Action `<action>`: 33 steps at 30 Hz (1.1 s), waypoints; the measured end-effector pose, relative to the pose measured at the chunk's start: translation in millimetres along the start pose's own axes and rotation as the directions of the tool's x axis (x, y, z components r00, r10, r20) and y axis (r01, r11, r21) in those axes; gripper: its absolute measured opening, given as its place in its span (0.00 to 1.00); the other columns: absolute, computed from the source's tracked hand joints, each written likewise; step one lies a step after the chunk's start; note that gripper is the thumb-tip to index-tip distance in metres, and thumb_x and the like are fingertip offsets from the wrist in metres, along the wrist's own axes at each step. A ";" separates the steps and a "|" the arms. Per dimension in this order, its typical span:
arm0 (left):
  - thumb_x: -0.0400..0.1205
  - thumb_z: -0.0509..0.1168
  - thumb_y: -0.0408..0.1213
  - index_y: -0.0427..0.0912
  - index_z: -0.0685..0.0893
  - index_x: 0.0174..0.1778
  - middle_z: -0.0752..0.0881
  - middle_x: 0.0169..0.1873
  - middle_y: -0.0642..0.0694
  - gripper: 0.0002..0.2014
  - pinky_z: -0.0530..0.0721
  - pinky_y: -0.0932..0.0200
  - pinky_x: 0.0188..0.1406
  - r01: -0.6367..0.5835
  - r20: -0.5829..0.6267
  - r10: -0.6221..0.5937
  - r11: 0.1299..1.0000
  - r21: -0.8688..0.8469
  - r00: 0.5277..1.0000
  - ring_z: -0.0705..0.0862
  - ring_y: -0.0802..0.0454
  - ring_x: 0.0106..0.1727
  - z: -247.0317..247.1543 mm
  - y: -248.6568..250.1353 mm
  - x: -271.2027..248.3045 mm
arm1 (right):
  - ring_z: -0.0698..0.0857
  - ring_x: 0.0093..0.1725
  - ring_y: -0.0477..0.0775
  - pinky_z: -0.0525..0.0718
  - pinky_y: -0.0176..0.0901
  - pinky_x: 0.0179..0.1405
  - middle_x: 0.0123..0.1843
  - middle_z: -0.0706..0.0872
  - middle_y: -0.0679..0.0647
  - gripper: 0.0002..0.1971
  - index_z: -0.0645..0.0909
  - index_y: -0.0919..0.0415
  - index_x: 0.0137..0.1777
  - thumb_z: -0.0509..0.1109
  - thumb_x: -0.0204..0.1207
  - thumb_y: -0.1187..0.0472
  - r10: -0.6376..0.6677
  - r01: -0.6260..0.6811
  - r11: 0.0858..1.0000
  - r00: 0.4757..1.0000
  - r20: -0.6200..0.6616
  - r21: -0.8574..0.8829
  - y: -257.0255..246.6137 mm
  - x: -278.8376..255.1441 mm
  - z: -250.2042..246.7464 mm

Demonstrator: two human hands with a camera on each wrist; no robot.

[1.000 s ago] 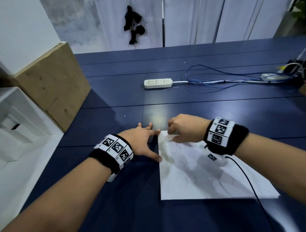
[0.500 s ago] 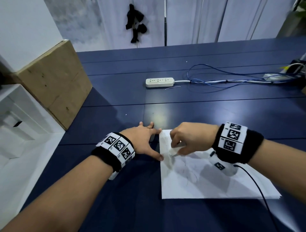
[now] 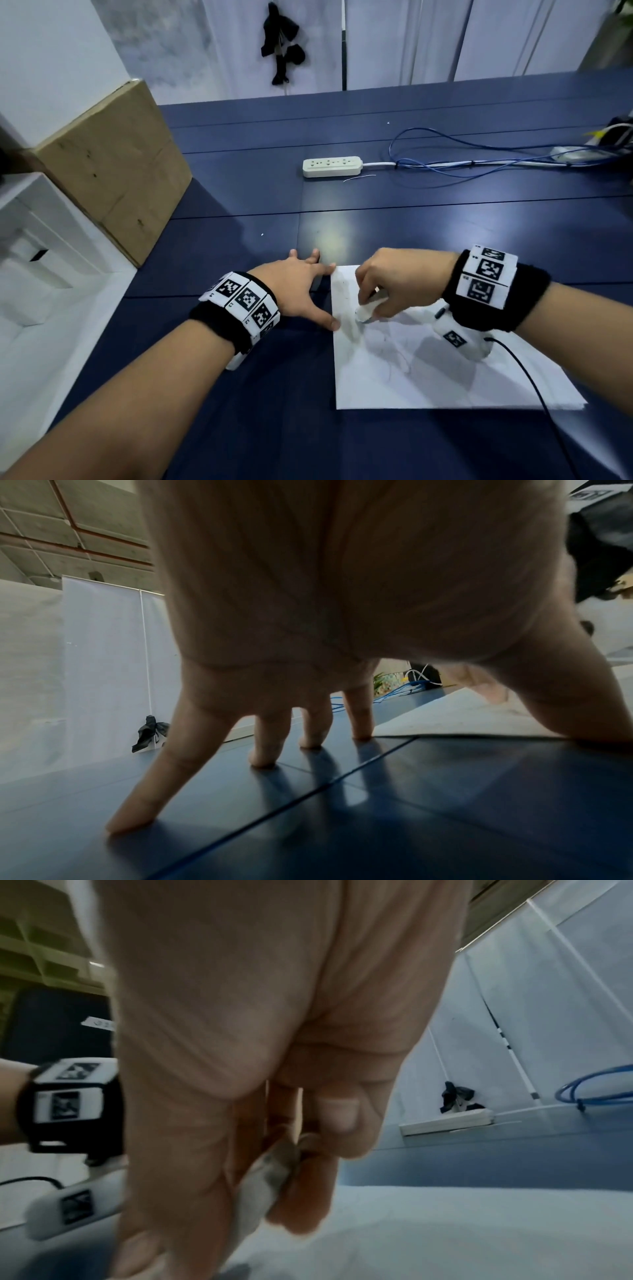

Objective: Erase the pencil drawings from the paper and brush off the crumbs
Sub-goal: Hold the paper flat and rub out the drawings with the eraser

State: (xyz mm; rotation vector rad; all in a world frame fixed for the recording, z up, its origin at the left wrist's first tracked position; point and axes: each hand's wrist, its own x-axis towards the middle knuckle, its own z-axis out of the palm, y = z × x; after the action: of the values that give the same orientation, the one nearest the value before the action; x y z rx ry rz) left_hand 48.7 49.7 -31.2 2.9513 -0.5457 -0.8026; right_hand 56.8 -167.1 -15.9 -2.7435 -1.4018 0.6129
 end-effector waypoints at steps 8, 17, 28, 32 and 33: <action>0.62 0.72 0.75 0.62 0.53 0.86 0.46 0.87 0.49 0.58 0.60 0.35 0.82 -0.005 -0.004 0.005 1.000 0.006 1.000 0.45 0.33 0.86 0.1 -0.8 -0.9 | 0.82 0.51 0.58 0.73 0.46 0.40 0.51 0.83 0.53 0.10 0.88 0.57 0.50 0.71 0.75 0.52 0.186 -0.203 0.974 0.970 -0.155 -0.101 14.7 18.4 -8.6; 0.63 0.73 0.74 0.62 0.53 0.86 0.45 0.87 0.49 0.58 0.59 0.35 0.82 -0.002 -0.004 0.002 1.000 -0.005 1.000 0.44 0.33 0.86 -0.2 0.4 -1.3 | 0.84 0.49 0.60 0.84 0.53 0.44 0.49 0.85 0.54 0.11 0.88 0.55 0.50 0.71 0.73 0.51 0.173 -0.188 0.977 0.974 -0.146 -0.098 17.4 19.8 -12.8; 0.62 0.73 0.74 0.62 0.52 0.86 0.45 0.87 0.49 0.58 0.58 0.37 0.83 -0.002 0.000 0.002 1.000 -0.019 1.000 0.43 0.33 0.86 -0.3 0.0 -0.2 | 0.82 0.46 0.55 0.81 0.47 0.46 0.50 0.86 0.51 0.13 0.89 0.55 0.53 0.75 0.72 0.51 0.028 -0.030 0.999 0.998 -0.056 -0.034 8.2 7.6 -5.2; 0.62 0.74 0.73 0.63 0.53 0.86 0.45 0.87 0.49 0.58 0.58 0.37 0.83 0.003 -0.002 -0.003 0.999 -0.034 1.000 0.43 0.33 0.86 -1.1 0.8 -2.1 | 0.83 0.51 0.59 0.84 0.53 0.46 0.49 0.85 0.51 0.11 0.89 0.52 0.53 0.72 0.73 0.52 0.224 -0.233 0.972 0.961 -0.163 -0.036 25.5 21.8 -14.0; 0.62 0.74 0.73 0.63 0.53 0.86 0.45 0.87 0.50 0.58 0.57 0.37 0.83 0.002 0.000 -0.002 0.999 -0.034 1.000 0.43 0.33 0.86 -1.1 0.7 -2.0 | 0.83 0.51 0.59 0.83 0.52 0.45 0.49 0.84 0.51 0.11 0.89 0.53 0.52 0.72 0.73 0.52 0.218 -0.227 0.973 0.961 -0.169 -0.037 24.7 20.2 -11.5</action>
State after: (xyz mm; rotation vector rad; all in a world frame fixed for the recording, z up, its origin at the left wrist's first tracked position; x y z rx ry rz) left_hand 47.3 49.7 -29.3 2.9217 -0.5231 -0.8035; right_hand 90.6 -164.2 -16.4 -2.9418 -1.1025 0.3445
